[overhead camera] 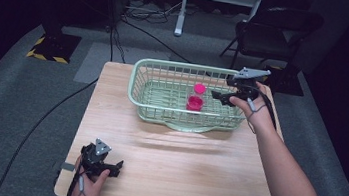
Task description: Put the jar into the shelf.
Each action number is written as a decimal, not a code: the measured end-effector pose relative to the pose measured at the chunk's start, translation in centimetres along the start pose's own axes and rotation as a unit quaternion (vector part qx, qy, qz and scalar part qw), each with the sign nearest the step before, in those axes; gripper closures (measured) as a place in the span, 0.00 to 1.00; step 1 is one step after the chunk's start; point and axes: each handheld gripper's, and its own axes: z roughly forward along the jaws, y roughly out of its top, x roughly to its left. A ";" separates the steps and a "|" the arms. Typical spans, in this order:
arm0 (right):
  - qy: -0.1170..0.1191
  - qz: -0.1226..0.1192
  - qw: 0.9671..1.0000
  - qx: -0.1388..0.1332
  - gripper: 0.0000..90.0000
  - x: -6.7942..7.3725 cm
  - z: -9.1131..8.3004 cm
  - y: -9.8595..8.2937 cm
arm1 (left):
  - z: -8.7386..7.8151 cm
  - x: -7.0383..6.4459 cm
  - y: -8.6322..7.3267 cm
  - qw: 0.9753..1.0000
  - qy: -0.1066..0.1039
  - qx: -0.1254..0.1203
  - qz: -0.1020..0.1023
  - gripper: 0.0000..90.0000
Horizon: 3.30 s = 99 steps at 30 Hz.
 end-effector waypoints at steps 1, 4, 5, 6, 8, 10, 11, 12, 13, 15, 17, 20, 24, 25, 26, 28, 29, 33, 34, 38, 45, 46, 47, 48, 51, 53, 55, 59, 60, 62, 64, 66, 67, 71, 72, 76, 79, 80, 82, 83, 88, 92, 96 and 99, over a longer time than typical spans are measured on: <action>-0.003 -0.001 1.000 0.002 0.19 -0.1 -0.4 -0.3 | 0.0 0.0 0.0 1.000 0.000 0.000 0.000 0.00; -0.008 0.004 1.000 0.007 0.19 -0.3 -1.6 -1.2 | 0.0 0.0 0.0 1.000 0.000 0.000 0.000 0.00; -0.011 0.006 1.000 0.009 0.19 -0.3 -2.0 -1.6 | 0.0 0.0 0.0 1.000 0.000 0.000 0.000 0.00; -0.013 0.008 1.000 0.010 0.19 -0.3 -2.3 -2.0 | 0.0 0.0 0.0 1.000 0.000 0.000 0.000 0.00; -0.014 0.012 1.000 0.012 0.19 -0.4 -2.9 -2.8 | 0.0 0.0 0.0 1.000 0.000 0.000 0.000 0.00; -0.018 0.015 1.000 0.012 0.18 -0.6 -3.5 -3.5 | 0.0 0.0 0.0 1.000 0.000 0.000 0.000 0.00; -0.019 0.018 1.000 0.013 0.18 -0.7 -3.8 -3.8 | 0.0 0.0 0.0 1.000 0.000 0.000 0.000 0.00; -0.020 0.020 1.000 0.012 0.19 -0.8 -4.1 -4.1 | 0.0 0.0 0.0 1.000 0.000 0.000 0.000 0.00; -0.021 0.022 0.999 0.015 0.18 -0.9 -4.3 -4.3 | 0.0 0.0 0.0 1.000 0.000 0.000 0.000 0.00; -0.023 0.024 0.999 0.015 0.18 -1.0 -4.8 -4.8 | 0.0 0.0 0.0 1.000 0.000 0.000 0.000 0.00; -0.025 0.026 0.999 0.014 0.18 -1.1 -5.3 -5.1 | 0.0 0.0 0.0 1.000 0.000 -0.001 -0.001 0.00; -0.028 0.028 0.999 0.011 0.18 -1.3 -6.1 -5.6 | 0.0 0.0 0.0 1.000 0.000 0.000 -0.001 0.00; -0.031 0.031 0.999 0.010 0.18 -1.4 -7.0 -6.3 | 0.0 0.0 0.0 1.000 0.000 0.000 -0.001 0.00; -0.032 0.032 0.999 0.010 0.18 -1.5 -7.2 -6.6 | 0.0 0.0 0.0 1.000 0.000 0.000 -0.001 0.00; -0.032 0.033 0.999 0.010 0.18 -1.5 -7.5 -6.8 | 0.0 0.0 0.0 1.000 0.000 0.000 -0.001 0.00; -0.034 0.035 0.999 0.010 0.17 -1.6 -8.0 -7.3 | 0.0 0.0 0.0 1.000 0.000 0.000 -0.001 0.00; -0.035 0.036 0.999 0.010 0.17 -1.6 -8.2 -7.5 | 0.0 0.0 0.0 1.000 0.000 0.000 -0.001 0.00; -0.040 0.038 0.998 0.011 0.17 -1.7 -9.1 -8.3 | 0.0 0.0 0.0 1.000 0.000 0.000 -0.001 0.00; -0.042 0.038 0.998 0.011 0.16 -1.8 -9.3 -8.5 | 0.0 0.0 0.0 1.000 0.000 0.000 -0.001 0.00; -0.047 0.042 0.998 0.011 0.15 -1.9 -10.1 -9.4 | 0.0 0.0 0.0 1.000 0.000 -0.001 -0.002 0.00; -0.051 0.051 0.997 0.015 0.15 -1.9 -11.1 -11.1 | 0.0 0.0 0.0 1.000 0.000 -0.001 -0.002 0.00; -0.053 0.052 0.997 0.015 0.15 -2.0 -11.3 -11.3 | 0.0 0.0 0.0 1.000 0.000 -0.001 -0.002 0.00; -0.053 0.054 0.997 0.015 0.14 -2.0 -11.4 -11.6 | 0.0 0.0 0.0 1.000 0.000 -0.001 -0.002 0.00; -0.054 0.056 0.997 0.014 0.14 -2.0 -11.6 -11.9 | 0.0 0.0 0.0 1.000 0.000 -0.001 -0.002 0.00; -0.058 0.060 0.996 0.014 0.14 -2.1 -12.0 -12.6 | 0.0 0.0 0.0 1.000 0.000 -0.001 -0.002 0.00; -0.059 0.062 0.996 0.014 0.14 -2.2 -12.3 -13.1 | 0.0 0.0 0.0 1.000 0.000 -0.001 -0.002 0.00; -0.061 0.066 0.996 0.015 0.14 -2.2 -12.4 -13.6 | 0.0 0.0 0.0 1.000 0.000 -0.001 -0.002 0.00; -0.063 0.069 0.995 0.016 0.13 -2.3 -12.6 -14.4 | 0.0 0.0 0.0 1.000 0.000 -0.001 -0.002 0.00; -0.064 0.070 0.995 0.015 0.13 -2.3 -12.7 -14.6 | 0.0 0.0 0.0 1.000 0.000 -0.001 -0.002 0.00; -0.065 0.072 0.995 0.015 0.13 -2.3 -12.7 -15.0 | 0.0 0.0 0.0 1.000 0.000 -0.001 -0.002 0.00; -0.065 0.073 0.995 0.014 0.12 -2.3 -12.8 -15.3 | 0.0 0.0 0.0 1.000 0.000 -0.001 -0.002 0.00; -0.066 0.075 0.995 0.015 0.12 -2.4 -12.9 -15.7 | 0.0 0.0 0.0 1.000 0.000 -0.001 -0.002 0.00; -0.067 0.076 0.995 0.015 0.12 -2.4 -13.0 -15.8 | 0.0 0.0 0.0 1.000 0.000 -0.001 -0.002 0.00; -0.069 0.079 0.994 0.016 0.11 -2.4 -13.2 -16.4 | 0.0 0.0 0.0 1.000 0.000 -0.001 -0.002 0.00; -0.069 0.080 0.994 0.017 0.11 -2.4 -13.2 -16.6 | 0.0 0.0 0.0 1.000 0.000 -0.001 -0.002 0.00; -0.070 0.085 0.994 0.018 0.11 -2.4 -13.2 -17.3 | 0.0 0.0 0.0 1.000 0.000 -0.001 -0.002 0.00; -0.069 0.087 0.994 0.019 0.10 -2.4 -13.2 -17.7 | 0.0 0.0 0.0 1.000 0.000 -0.001 -0.002 0.00; -0.069 0.088 0.994 0.019 0.10 -2.4 -13.2 -17.9 | 0.0 0.0 0.0 1.000 0.000 -0.001 -0.002 0.00; -0.069 0.090 0.993 0.019 0.10 -2.4 -13.2 -18.1 | 0.0 0.0 0.0 1.000 0.000 -0.001 -0.002 0.00; -0.069 0.090 0.993 0.019 0.10 -2.4 -13.2 -18.3 | 0.0 0.0 0.0 1.000 0.000 -0.001 -0.002 0.00; -0.065 0.092 0.993 0.021 0.10 -2.2 -13.1 -18.8 | 0.0 0.0 0.0 1.000 0.000 0.000 0.000 0.00; -0.065 0.093 0.993 0.024 0.09 -2.1 -13.0 -19.4 | 0.0 0.1 0.0 1.000 0.000 0.000 0.000 0.00; -0.065 0.097 0.993 0.022 0.09 -2.1 -12.9 -19.9 | 0.0 0.1 0.0 1.000 0.000 0.000 0.000 0.00; -0.065 0.099 0.993 0.022 0.09 -2.0 -12.9 -20.2 | 0.0 0.1 0.0 1.000 0.000 0.000 0.000 0.00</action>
